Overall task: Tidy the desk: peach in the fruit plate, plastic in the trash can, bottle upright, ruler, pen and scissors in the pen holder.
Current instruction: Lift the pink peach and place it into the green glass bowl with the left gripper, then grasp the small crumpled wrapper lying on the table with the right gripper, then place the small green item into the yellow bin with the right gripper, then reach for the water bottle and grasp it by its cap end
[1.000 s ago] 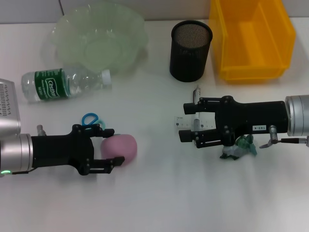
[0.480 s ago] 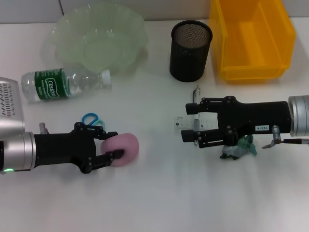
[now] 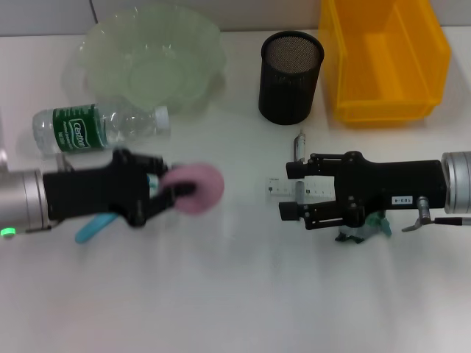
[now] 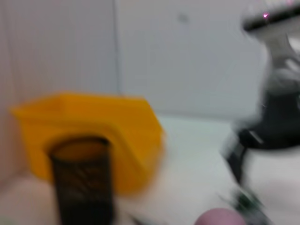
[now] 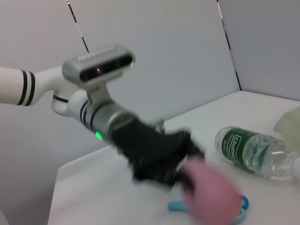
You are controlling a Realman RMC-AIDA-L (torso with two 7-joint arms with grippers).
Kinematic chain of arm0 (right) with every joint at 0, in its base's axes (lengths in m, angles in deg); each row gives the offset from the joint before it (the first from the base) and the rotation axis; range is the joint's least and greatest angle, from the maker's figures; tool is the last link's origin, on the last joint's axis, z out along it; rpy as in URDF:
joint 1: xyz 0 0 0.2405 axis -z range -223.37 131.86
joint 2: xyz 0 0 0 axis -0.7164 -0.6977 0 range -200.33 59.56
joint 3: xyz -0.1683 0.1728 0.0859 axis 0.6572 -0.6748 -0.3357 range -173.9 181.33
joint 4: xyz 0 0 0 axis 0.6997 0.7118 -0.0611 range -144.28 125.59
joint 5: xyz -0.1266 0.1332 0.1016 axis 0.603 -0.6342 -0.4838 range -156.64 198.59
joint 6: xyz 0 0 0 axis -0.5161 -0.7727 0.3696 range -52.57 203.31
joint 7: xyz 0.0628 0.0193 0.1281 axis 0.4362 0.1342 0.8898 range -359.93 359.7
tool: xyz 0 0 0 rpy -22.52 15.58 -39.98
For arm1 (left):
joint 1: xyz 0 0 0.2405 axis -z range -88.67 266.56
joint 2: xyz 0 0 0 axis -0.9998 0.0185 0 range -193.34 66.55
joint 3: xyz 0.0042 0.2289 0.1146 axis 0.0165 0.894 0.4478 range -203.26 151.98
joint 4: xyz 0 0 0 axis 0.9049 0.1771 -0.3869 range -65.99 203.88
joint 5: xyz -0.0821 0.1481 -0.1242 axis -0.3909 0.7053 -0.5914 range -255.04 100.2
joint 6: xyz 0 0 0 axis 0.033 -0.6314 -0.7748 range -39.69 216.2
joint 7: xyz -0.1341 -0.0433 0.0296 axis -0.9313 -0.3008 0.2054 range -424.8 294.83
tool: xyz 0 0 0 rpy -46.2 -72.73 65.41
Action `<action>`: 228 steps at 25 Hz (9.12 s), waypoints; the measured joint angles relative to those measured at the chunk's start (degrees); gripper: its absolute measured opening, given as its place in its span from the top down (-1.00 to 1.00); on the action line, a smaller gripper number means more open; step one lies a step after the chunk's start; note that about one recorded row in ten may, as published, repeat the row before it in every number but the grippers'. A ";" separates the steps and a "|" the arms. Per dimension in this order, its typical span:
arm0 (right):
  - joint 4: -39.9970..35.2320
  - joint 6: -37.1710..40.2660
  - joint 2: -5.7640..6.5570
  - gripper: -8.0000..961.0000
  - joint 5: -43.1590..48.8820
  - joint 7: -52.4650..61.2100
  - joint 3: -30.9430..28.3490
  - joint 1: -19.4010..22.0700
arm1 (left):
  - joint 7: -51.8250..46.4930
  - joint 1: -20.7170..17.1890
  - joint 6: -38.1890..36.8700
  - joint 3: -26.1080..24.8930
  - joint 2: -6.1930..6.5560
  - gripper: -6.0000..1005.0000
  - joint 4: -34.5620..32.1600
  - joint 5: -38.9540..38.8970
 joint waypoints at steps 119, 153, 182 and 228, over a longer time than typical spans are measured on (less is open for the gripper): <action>-33.34 -0.35 -2.10 -0.59 38.51 31.97 35.50 -10.06 | -4.48 -7.90 -5.45 13.09 2.82 -0.67 3.21 -13.55; -47.44 9.72 -1.20 0.93 34.51 37.80 18.25 -10.39 | -4.51 -8.44 -6.14 12.24 2.83 -0.67 3.20 -13.52; -37.86 -32.60 -1.76 0.37 34.28 56.24 10.00 -9.19 | -5.03 -8.84 -8.20 12.61 4.20 -0.67 3.20 -12.97; -1.82 -4.94 1.54 -0.69 -15.27 -18.06 8.17 11.76 | -25.76 3.27 -2.28 9.75 6.52 -0.67 -20.99 -1.36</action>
